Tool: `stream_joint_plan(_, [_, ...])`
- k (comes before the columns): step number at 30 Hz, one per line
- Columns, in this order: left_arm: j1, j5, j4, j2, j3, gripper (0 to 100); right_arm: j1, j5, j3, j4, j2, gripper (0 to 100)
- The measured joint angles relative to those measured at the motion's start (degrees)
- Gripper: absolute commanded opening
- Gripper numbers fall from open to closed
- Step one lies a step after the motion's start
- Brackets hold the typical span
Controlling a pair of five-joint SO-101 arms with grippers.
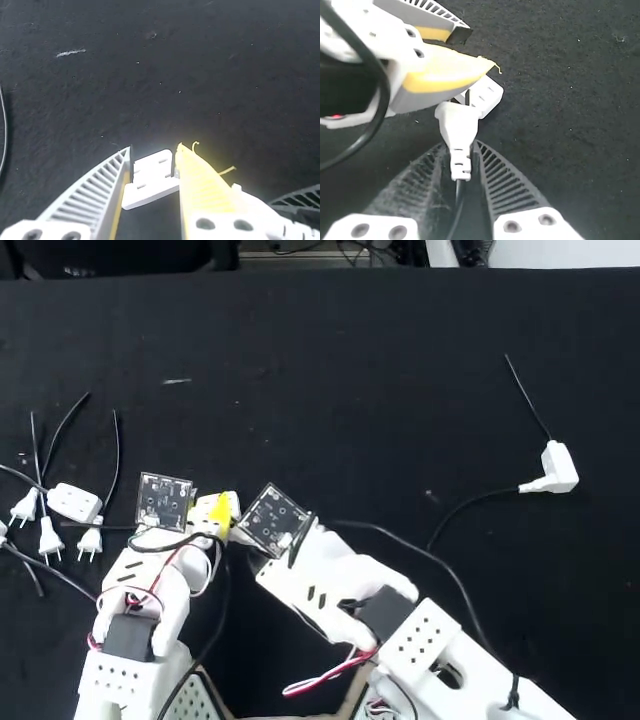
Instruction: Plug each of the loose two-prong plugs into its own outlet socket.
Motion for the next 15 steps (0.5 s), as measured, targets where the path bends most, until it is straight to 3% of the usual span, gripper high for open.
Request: stream_joint_plan(15, [1.05,0.0,0.0,-0.09,0.0,15,0.0,0.0,0.0,3.69,-6.68,1.1])
